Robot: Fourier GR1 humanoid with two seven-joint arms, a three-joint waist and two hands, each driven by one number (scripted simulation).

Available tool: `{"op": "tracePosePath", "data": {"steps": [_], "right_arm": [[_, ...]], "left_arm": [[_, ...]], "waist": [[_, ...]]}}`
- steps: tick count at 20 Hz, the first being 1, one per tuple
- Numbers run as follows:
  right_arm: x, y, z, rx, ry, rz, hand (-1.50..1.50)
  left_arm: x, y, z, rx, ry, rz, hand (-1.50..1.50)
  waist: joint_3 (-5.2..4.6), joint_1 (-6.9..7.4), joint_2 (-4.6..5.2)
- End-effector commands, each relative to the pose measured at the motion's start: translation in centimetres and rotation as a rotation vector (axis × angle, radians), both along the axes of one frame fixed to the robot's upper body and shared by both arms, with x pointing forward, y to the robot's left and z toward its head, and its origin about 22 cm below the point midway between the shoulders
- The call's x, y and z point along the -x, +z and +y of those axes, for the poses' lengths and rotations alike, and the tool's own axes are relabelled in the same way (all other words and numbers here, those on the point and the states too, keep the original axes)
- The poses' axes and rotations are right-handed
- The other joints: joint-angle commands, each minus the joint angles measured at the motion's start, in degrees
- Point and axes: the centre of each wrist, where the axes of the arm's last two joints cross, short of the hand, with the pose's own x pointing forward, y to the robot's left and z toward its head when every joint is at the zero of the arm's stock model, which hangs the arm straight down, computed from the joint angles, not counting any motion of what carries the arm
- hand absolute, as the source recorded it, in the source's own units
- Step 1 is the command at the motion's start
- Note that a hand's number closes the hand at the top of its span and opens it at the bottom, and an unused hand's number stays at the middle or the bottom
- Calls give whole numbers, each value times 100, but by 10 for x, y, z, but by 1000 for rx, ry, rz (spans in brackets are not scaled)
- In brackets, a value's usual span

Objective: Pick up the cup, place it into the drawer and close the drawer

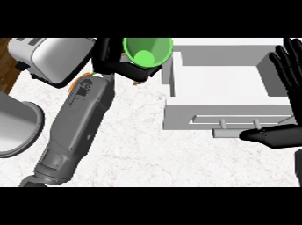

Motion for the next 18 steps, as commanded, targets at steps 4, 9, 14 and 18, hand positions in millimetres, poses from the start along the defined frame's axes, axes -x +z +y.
{"op": "tracePosePath", "data": {"steps": [4, 9, 14, 18], "right_arm": [[3, -6, -12, 8, 11, -11, -150], [-12, 12, -4, -2, 36, -38, -150], [-18, 3, 9, -7, 54, -28, -150], [-16, 11, 13, -23, 91, -47, -150]], "left_arm": [[-8, 64, -62, -60, 32, 43, 150], [-17, 83, -89, -154, 105, 158, 150], [-21, 65, -93, -243, 132, 245, 150], [-20, 37, -85, -334, 102, 304, 150]], "waist": [[1, -179, 39], [6, -391, 104], [9, -518, 154], [9, -707, 188]]}}
